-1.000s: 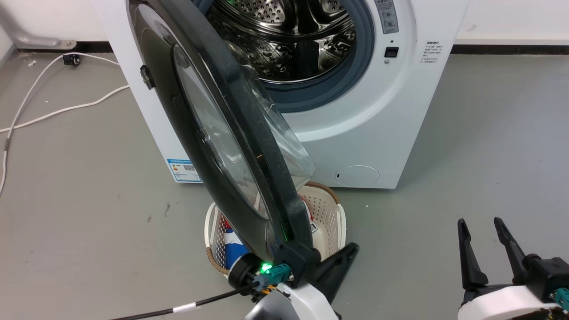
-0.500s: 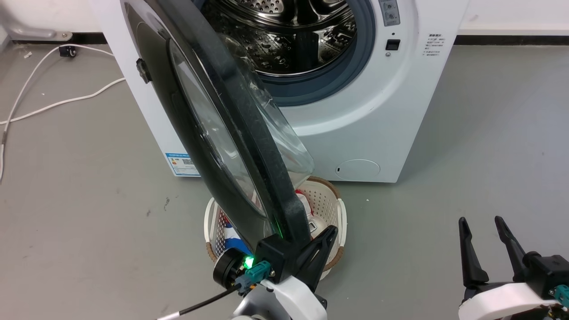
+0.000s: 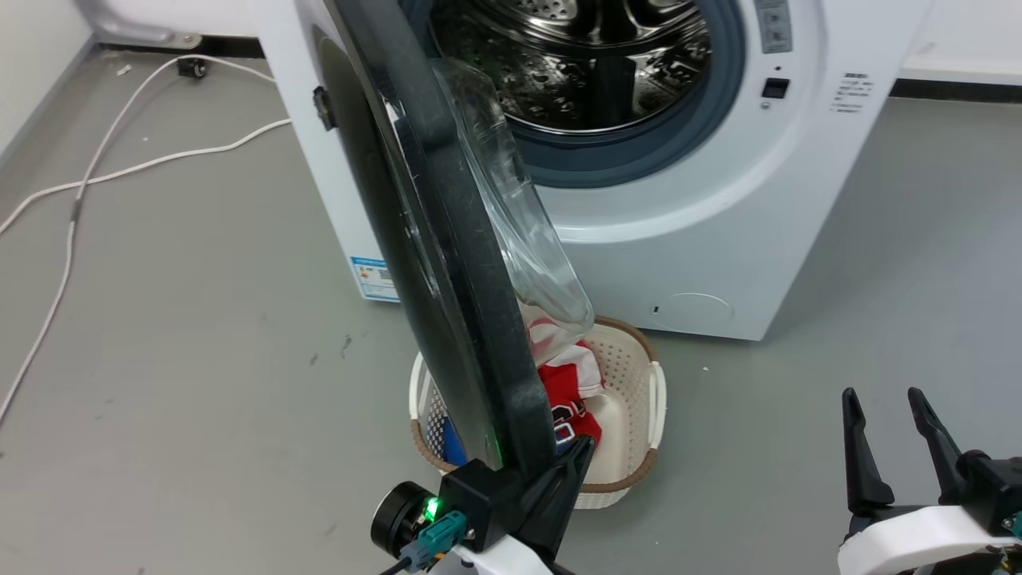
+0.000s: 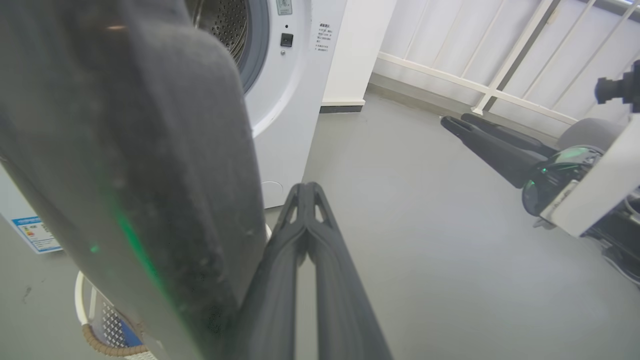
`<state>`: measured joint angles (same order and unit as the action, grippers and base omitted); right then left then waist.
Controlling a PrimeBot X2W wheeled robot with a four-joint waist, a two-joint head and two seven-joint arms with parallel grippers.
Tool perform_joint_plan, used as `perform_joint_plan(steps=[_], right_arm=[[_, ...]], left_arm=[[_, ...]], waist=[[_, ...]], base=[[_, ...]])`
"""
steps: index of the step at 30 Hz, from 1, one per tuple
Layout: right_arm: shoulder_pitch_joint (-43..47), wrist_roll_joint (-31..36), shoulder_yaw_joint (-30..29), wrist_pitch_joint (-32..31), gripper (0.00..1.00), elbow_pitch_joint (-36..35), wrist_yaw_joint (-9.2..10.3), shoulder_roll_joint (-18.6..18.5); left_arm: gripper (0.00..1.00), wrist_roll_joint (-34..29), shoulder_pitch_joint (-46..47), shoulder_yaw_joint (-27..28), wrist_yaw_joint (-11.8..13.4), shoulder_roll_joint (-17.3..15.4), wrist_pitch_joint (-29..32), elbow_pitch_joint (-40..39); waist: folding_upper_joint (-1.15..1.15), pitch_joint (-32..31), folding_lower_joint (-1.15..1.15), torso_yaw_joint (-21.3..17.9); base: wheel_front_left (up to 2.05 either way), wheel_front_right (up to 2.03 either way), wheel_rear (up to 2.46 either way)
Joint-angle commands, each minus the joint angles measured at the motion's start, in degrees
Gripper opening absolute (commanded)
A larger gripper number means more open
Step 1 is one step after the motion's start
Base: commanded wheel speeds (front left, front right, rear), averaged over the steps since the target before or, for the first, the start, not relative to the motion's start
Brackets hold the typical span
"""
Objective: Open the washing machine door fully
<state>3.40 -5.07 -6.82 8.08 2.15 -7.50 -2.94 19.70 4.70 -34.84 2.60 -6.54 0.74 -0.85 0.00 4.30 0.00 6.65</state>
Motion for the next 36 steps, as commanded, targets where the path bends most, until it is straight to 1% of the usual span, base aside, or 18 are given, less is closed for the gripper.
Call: perform_joint_plan(steps=[1, 5, 10, 15, 19, 23, 27, 30, 33, 36], right_arm=[[-0.54, -0.03, -0.09, 0.00, 1.00, -0.27, 0.01, 0.11], [-0.42, 0.44, -0.57, -0.45, 1.00, -0.84, 0.01, 0.11], [-0.77, 0.67, -1.18, -1.35, 1.00, -1.42, 0.01, 0.11], [-0.74, 1.13, -1.51, -1.99, 1.00, -2.03, 0.01, 0.10], [-0.57, 1.12, -2.04, -2.44, 1.00, -2.61, 0.01, 0.10], [-0.41, 1.10, -2.35, -2.96, 1.00, -3.10, 0.01, 0.10], [-0.59, 1.42, -2.14, -3.64, 1.00, -3.74, 0.01, 0.09], [-0.89, 1.67, -2.11, -4.16, 1.00, -4.47, 0.01, 0.09], [-1.27, 1.79, -1.71, -4.52, 1.00, -5.14, 0.01, 0.10], [-1.35, 1.88, -1.51, -4.97, 1.00, -5.71, 0.01, 0.09]], left_arm=[[0.00, -0.09, -0.25, 2.30, 1.50, -1.55, -0.63, 0.21], [0.00, -0.48, -1.02, 2.57, 2.00, -1.89, -2.29, -1.25], [0.00, -2.13, -2.02, 2.96, 3.80, -2.49, -4.47, -2.58], [0.00, -1.72, -3.30, 4.30, 5.23, -2.65, -6.30, -3.61], [0.00, -0.72, -3.69, 6.46, 6.58, -2.77, -7.63, -4.22], [0.00, 0.32, -3.62, 9.78, 8.24, -3.57, -8.51, -4.72], [0.00, 2.23, -3.27, 13.67, 9.85, -4.42, -8.63, -4.53], [0.00, 3.64, -2.02, 16.91, 10.31, -5.62, -9.08, -3.89], [0.00, 5.42, -0.83, 20.21, 10.18, -7.14, -9.52, -2.02], [0.00, 7.50, 0.91, 23.19, 9.26, -8.51, -10.09, 0.47]], waist=[[0.00, 0.35, 0.00, 1.34], [0.00, 0.80, 0.00, 3.93], [0.00, 1.25, 0.00, 7.66], [0.00, 1.40, 0.00, 11.39], [0.00, 1.33, 0.00, 14.15], [0.00, 1.33, 0.00, 16.39], [0.00, 1.53, 0.00, 17.61], [0.00, 1.96, 0.00, 17.94], [0.00, 2.56, 0.00, 17.71], [0.00, 3.52, 0.00, 17.16]], base=[[0.00, 0.00, 0.00], [0.00, 0.00, 0.00], [0.00, 0.00, 0.00], [0.00, 0.00, 0.00], [0.00, 0.00, 0.00], [0.00, 0.00, 0.00], [0.00, 0.00, 0.00], [0.00, 0.00, 0.00], [0.00, 0.00, 0.00], [0.00, 0.00, 0.00]])
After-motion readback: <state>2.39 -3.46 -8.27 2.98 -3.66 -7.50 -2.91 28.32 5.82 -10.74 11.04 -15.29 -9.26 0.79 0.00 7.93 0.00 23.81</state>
